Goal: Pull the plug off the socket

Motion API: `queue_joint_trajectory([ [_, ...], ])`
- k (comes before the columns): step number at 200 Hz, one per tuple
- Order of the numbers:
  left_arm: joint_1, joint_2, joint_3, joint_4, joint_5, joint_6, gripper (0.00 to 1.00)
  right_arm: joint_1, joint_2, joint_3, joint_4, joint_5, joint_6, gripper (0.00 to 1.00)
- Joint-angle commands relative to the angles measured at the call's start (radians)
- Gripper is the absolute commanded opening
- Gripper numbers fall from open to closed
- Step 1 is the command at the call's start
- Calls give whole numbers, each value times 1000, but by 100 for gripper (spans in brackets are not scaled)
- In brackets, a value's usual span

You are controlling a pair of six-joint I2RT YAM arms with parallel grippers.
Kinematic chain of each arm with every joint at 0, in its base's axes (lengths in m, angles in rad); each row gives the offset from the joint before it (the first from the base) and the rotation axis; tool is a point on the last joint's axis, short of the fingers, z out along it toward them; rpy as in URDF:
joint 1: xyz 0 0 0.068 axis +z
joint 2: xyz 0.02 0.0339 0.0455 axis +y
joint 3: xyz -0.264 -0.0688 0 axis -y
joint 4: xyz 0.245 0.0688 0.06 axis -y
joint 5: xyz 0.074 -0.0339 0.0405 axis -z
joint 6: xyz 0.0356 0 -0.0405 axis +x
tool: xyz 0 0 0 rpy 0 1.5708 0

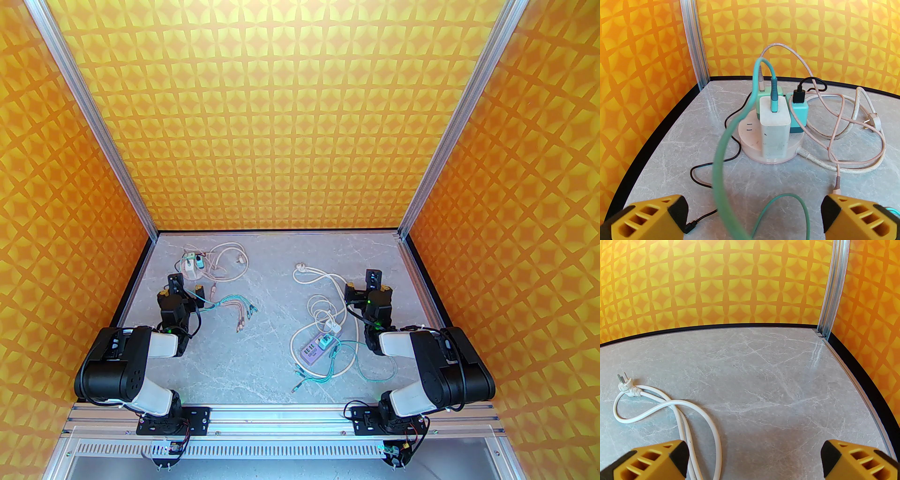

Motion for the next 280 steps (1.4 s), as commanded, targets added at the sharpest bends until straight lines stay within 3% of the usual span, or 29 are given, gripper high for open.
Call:
queue_joint_trajectory([
  [1, 5, 5, 13, 19, 18, 3, 99, -1, -6, 14, -12, -29, -9, 98],
  [26, 3, 4, 12, 20, 18, 3, 99, -1, -5, 26, -31, -81, -28, 99],
  [239, 16, -2, 16, 8, 18, -14, 99, -1, -3, 26, -34, -81, -26, 98],
  [272, 2, -49, 12, -16, 28, 13, 99, -1, -25, 5, 3, -54, -27, 99],
  [280, -13, -86, 34, -88, -2, 19, 99, -1, -67, -9, -8, -20, -17, 99],
])
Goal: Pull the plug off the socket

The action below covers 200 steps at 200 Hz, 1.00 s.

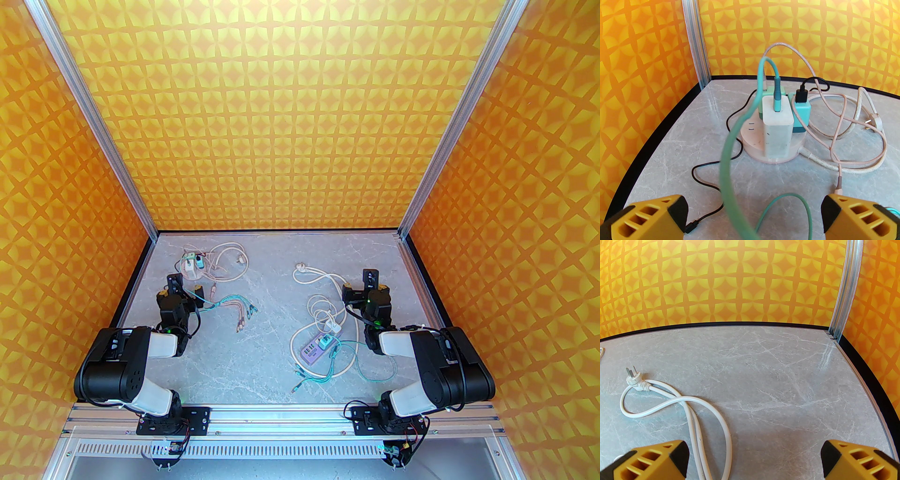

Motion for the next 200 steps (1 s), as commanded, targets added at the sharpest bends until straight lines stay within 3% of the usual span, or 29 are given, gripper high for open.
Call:
queue_joint_trajectory([
  [1, -20, -75, 38, -82, -11, 22, 99, -1, -72, -15, 0, 46, 3, 98],
  [29, -20, -224, 195, -465, -73, -52, 99, -1, -262, 41, -260, 165, 70, 98],
  [62, -7, -333, 517, -1118, -70, -479, 99, -1, -404, 186, -645, 247, 337, 99],
  [78, -8, -335, 638, -1323, -4, -590, 99, -1, -435, 259, -809, 260, 507, 99],
  [99, -14, -366, 639, -1340, 154, -601, 99, -2, -462, 309, -868, 113, 545, 98],
  [111, -41, -407, 592, -1299, 187, -601, 99, -1, -485, 330, -900, 21, 551, 98],
  [150, -209, -533, 454, -1198, 184, -591, 99, 2, -485, 467, -1161, -124, 574, 99],
  [169, -275, -573, 415, -1187, 155, -567, 99, 30, -463, 534, -1316, -128, 586, 98],
  [200, -308, -570, 520, -1408, 9, -529, 99, 91, -474, 563, -1428, -78, 595, 98],
])
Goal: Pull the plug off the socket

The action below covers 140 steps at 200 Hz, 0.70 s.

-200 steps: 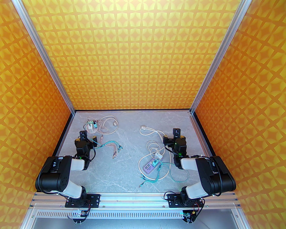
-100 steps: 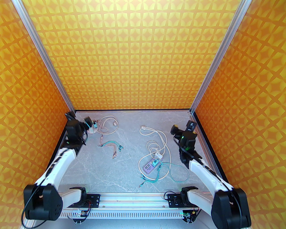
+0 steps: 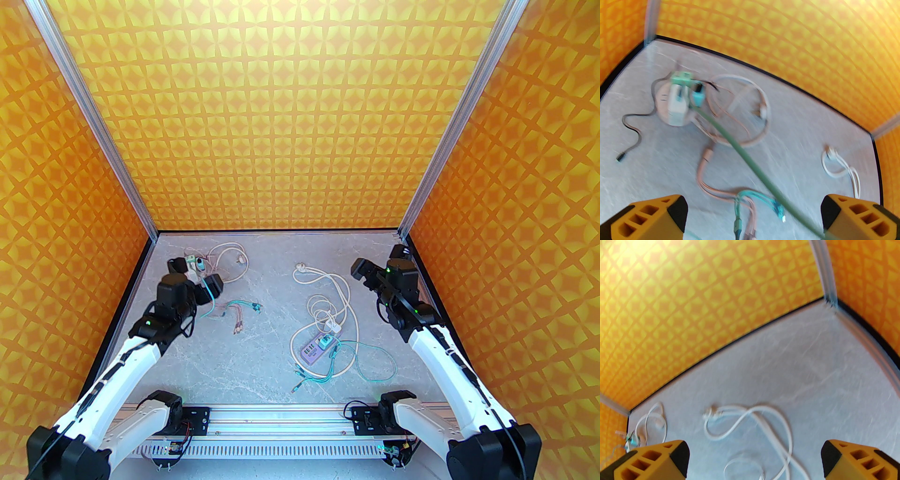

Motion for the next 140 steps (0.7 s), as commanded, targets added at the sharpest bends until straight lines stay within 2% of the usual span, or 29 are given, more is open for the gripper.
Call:
queue_joint_trajectory([
  [1, -12, -6, 93, -165, -114, 34, 99, 37, 2, 29, -189, -14, 26, 98],
  [31, -12, 21, 179, -316, -124, 100, 99, 106, 25, 47, -195, 26, 12, 98],
  [72, -12, 202, 318, -597, -159, 146, 99, 123, 41, 39, -171, 35, -5, 99],
  [107, -31, 279, 372, -689, -249, 197, 99, 124, 18, 6, -116, 25, -30, 99],
  [125, -50, 344, 421, -723, -299, 200, 99, 124, 21, -11, -76, -27, -44, 98],
  [140, -78, 384, 463, -734, -363, 198, 99, 132, 15, -31, -16, -122, -52, 98],
])
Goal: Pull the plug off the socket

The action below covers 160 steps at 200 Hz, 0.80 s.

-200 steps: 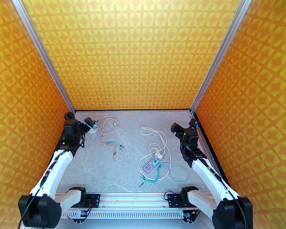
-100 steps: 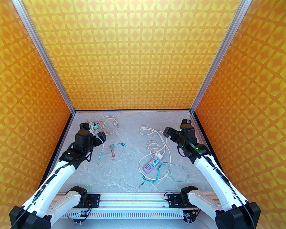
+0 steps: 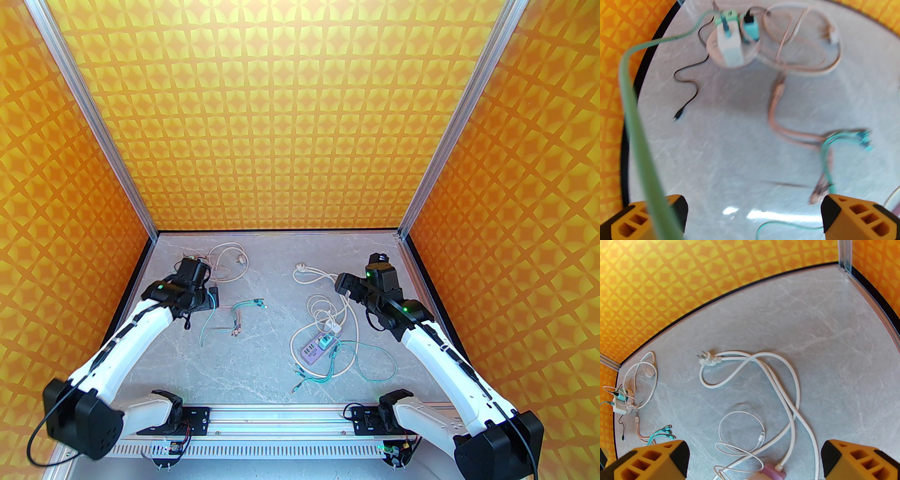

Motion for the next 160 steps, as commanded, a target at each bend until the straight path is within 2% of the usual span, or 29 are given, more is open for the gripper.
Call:
queue_joint_trajectory([
  [1, -37, 49, 85, -81, -126, 30, 99, 14, -18, -34, 99, -111, -30, 98],
  [21, -51, 88, 141, -79, -126, 8, 99, 70, -42, -65, 209, -214, -30, 99],
  [51, -62, 139, 234, -61, -107, -50, 99, 220, -14, -63, 386, -310, 25, 98],
  [65, -69, 163, 266, -50, -100, -72, 99, 318, 24, -75, 524, -342, 78, 90],
  [90, -77, 207, 308, -37, -88, -89, 99, 470, 119, -86, 748, -334, 172, 67],
  [102, -77, 229, 329, -37, -86, -91, 99, 525, 173, -78, 819, -316, 192, 64],
  [114, -77, 248, 348, -41, -83, -93, 99, 575, 218, -62, 867, -302, 200, 58],
  [160, -80, 275, 372, -30, -80, -94, 99, 741, 439, 61, 991, -297, 249, 59],
])
